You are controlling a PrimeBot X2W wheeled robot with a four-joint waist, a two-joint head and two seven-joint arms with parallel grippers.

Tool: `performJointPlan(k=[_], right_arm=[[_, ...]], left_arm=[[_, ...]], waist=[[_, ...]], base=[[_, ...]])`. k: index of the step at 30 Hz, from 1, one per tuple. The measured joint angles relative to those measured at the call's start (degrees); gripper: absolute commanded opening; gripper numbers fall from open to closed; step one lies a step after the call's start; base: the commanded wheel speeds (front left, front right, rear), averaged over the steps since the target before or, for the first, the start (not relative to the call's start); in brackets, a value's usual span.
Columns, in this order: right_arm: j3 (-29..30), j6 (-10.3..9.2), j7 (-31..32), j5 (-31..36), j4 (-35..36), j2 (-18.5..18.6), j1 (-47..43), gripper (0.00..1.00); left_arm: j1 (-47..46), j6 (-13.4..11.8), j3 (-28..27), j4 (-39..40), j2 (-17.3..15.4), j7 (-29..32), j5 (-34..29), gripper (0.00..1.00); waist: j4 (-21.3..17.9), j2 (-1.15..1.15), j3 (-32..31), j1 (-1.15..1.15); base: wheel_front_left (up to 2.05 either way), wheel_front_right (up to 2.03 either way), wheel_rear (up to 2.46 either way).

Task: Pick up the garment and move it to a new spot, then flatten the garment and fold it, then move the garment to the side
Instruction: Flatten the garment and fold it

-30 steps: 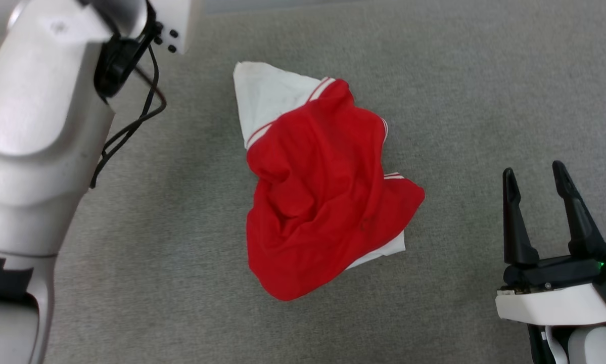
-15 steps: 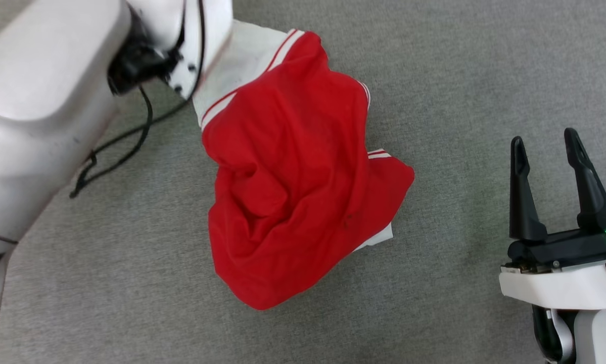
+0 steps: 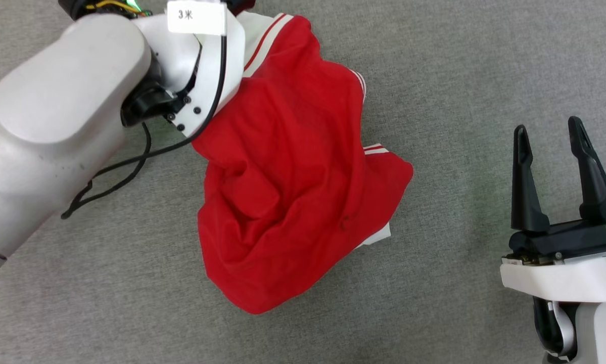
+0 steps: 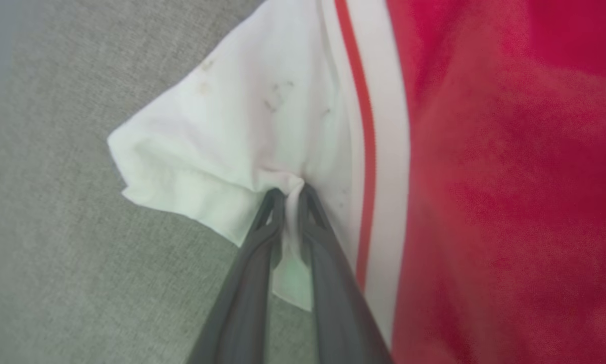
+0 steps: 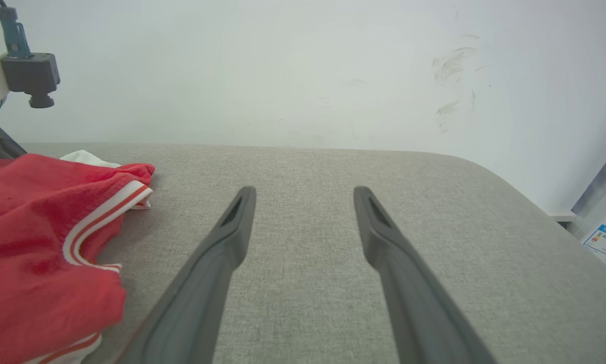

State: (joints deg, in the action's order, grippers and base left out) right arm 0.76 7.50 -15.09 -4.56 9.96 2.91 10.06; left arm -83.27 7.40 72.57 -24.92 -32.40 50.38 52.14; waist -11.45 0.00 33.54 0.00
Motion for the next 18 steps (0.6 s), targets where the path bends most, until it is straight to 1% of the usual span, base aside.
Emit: performJointPlan(k=[4, 9, 13, 15, 18], right_arm=[[-0.1, 0.0, 0.0, 0.6, -0.4, 0.0, -0.3, 1.0], [0.1, 0.0, 0.0, 1.3, -0.9, 0.0, -1.5, 1.0], [0.3, 0.0, 0.0, 1.8, -1.4, 0.0, -2.8, 1.0], [0.3, 0.0, 0.0, 2.1, -1.7, 0.0, -3.5, 1.0], [0.5, 0.01, 0.0, 2.6, -2.1, 0.0, -4.5, 1.0]], left_arm=[[0.4, 0.0, 0.8, 0.3, -0.4, -5.6, 0.0, 0.0], [0.4, 0.0, 0.9, 2.4, -2.1, -14.0, -0.3, 0.0], [2.2, 0.0, 0.8, 4.6, -5.2, -19.3, -0.3, 0.0], [4.2, 0.0, 0.8, 5.2, -7.2, -20.9, -1.2, 0.0], [8.1, -0.2, 0.8, 5.8, -10.3, -22.6, -0.6, 0.0]], waist=[[0.9, 0.0, -2.0, 0.0], [2.5, 0.0, -5.7, 0.0], [4.3, 0.0, -8.9, 0.0], [5.3, 0.0, -10.4, 0.0], [6.8, 0.0, -12.7, -0.01]], base=[[0.0, 0.0, 0.0], [0.0, 0.0, 0.0], [0.0, 0.0, 0.0], [0.0, 0.0, 0.0], [0.0, 0.0, 0.0]])
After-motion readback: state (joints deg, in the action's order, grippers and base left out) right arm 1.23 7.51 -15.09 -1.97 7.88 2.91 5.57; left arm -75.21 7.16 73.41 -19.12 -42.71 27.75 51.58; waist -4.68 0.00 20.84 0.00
